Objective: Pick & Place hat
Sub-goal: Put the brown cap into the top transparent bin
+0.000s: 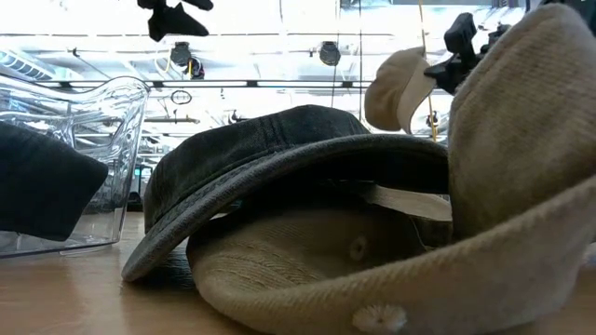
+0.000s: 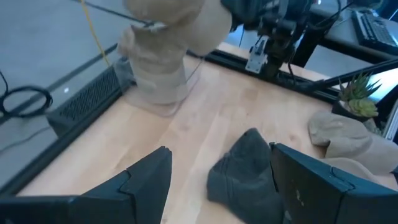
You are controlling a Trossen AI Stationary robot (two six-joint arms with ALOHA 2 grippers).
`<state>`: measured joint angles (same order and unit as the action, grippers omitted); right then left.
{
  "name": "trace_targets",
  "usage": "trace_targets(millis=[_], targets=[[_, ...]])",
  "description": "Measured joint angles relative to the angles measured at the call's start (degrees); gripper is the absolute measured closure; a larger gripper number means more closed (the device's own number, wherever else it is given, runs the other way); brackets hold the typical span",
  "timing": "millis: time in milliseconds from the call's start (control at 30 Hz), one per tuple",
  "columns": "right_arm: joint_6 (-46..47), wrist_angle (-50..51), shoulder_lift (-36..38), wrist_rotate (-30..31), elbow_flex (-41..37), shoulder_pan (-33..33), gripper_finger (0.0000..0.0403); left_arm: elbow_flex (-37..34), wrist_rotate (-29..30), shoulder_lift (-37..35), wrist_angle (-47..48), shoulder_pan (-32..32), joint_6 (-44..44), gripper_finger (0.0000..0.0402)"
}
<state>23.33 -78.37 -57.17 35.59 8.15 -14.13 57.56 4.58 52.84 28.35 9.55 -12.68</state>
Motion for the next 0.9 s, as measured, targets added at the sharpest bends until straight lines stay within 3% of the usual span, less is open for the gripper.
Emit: trace_targets(millis=[267,433,633,767,900], targets=[[-0.6,-6.8,-10.1,-12.4,1.9,-5.0,0.0398,0.0,0.2,0.0,-5.3,0.1,3.4,0.0131],[5.9,-11.1,-17.7,-19.3,2.6,-12.2,0.0398,0.0,0.5,0.0,-8.4,0.1,3.6,0.0131],[8.7,-11.5,-25.5,-30.9,10.1,-17.2,0.0398,0.0,0.5,0.0,-10.1,0.1,3.2,0.0131],[8.8,-11.5,-28.9,-34.1,12.4,-19.5,0.0399,0.0,0.3,0.0,-10.4,0.0,2.9,0.0131],[8.3,-11.4,-29.9,-33.7,9.9,-20.5,0.0399,0.0,0.0,0.0,-10.2,0.0,2.9,0.0131]])
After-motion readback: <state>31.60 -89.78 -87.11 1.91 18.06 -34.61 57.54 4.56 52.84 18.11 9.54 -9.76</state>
